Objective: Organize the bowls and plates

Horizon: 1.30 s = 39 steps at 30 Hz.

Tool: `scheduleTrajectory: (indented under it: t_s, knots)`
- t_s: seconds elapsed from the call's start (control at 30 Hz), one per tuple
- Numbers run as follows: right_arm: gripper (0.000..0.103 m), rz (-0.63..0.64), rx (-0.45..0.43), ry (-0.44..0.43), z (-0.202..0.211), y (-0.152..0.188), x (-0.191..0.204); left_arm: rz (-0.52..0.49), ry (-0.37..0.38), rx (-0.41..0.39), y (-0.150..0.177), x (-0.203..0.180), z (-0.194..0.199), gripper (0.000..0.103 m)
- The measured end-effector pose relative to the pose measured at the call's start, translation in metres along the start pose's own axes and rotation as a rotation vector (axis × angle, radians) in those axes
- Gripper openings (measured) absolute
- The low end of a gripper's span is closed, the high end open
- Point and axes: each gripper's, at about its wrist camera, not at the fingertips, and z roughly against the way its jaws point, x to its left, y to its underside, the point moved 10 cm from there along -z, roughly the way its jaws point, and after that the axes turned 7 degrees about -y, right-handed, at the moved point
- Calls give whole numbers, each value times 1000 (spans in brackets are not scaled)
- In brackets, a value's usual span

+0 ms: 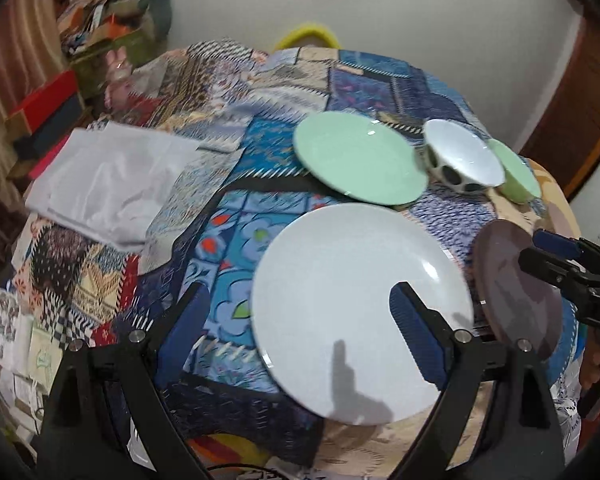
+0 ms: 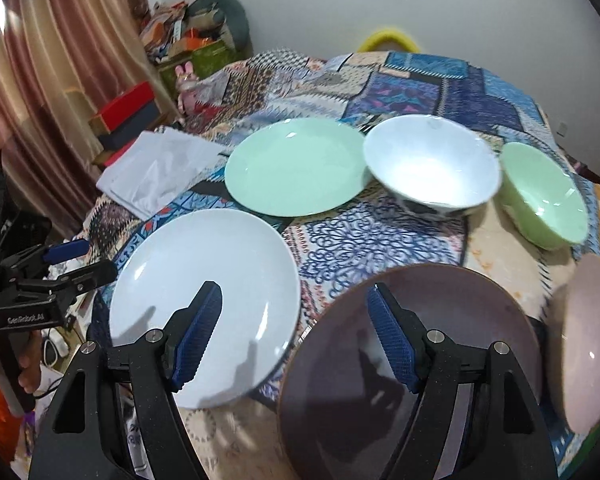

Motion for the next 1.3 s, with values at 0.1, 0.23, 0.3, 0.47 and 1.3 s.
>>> scheduleTrajectory:
  t_s: [0.1,0.23,0.3,0.47,1.3]
  knots:
    - [55,7,42,-18,-16,0,2,9,-6,19,6,10,-8,91]
    - [43,3,80,-33,-32,2,1,20,-1,46,15,17,-19,82]
    - [39,-6,96,-39,-37,3,0,24,5,60,18,20,-23,70]
    - [28,-11,131,-47,-47,5,-1,35,34,107,29,21,-33,49]
    - [22,-36,185,-77,-53,25,15,86,85,185,48,30,-42,22]
